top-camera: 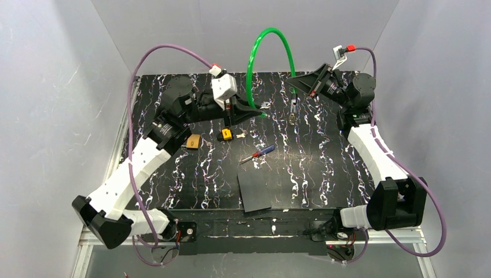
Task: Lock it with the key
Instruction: Lock the lock.
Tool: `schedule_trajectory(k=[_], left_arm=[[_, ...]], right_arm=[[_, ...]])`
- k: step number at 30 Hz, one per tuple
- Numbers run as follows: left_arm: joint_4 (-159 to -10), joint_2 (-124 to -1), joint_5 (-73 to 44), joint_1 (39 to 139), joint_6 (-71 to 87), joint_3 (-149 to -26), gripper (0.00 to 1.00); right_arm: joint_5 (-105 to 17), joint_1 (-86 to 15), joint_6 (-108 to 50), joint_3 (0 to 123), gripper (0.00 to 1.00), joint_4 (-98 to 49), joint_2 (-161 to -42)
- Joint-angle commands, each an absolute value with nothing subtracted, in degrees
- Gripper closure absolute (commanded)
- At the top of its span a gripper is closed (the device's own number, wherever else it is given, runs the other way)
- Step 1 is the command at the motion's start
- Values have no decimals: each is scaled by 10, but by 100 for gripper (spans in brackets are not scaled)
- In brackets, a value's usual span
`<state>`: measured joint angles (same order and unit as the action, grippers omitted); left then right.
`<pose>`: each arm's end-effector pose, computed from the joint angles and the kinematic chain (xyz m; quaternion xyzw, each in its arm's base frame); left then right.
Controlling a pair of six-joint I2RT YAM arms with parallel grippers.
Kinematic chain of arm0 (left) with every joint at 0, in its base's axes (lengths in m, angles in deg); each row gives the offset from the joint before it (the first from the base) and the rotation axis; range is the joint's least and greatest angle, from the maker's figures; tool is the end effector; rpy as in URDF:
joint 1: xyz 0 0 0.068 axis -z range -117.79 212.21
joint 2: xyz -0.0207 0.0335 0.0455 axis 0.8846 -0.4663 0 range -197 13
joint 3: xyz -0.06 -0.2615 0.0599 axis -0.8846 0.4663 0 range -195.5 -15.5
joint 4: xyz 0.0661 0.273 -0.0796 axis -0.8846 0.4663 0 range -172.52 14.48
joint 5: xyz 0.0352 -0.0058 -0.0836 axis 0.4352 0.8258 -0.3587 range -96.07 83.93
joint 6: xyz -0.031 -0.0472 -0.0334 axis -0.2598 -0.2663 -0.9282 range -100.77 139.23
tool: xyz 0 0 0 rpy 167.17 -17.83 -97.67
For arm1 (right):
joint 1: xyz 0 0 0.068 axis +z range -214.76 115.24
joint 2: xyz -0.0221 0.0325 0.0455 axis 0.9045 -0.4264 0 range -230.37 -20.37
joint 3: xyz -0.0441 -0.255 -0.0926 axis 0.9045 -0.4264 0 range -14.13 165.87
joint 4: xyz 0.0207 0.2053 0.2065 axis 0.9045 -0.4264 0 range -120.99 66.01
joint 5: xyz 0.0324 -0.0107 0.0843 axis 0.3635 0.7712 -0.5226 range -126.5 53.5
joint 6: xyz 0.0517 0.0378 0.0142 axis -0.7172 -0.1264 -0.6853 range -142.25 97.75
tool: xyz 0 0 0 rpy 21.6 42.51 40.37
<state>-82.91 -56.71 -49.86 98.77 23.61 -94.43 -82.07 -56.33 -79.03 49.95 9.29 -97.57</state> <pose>0.2209 -0.2083 0.4854 0.4763 0.4614 -0.4277 0.6143 0.3389 0.0875 0.4064 -0.0736 0.6114 0.5941 0.5174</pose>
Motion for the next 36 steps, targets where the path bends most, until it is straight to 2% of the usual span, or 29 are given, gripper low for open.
schedule_trajectory(k=[1, 9, 20, 36], left_arm=[[-862, -602, -475, 1017, 284, -1005, 100], [-843, -658, -432, 1072, 328, -1068, 100], [-829, -717, -368, 1103, 356, -1114, 100], [-811, -762, -345, 1118, 369, -1147, 100]], right_arm=[[-796, -551, -801, 483, 99, 122, -953], [-749, -534, -691, 517, 99, -18, -954], [-706, -523, -626, 554, 99, -118, -946], [-705, -515, -614, 558, 99, -134, -939]])
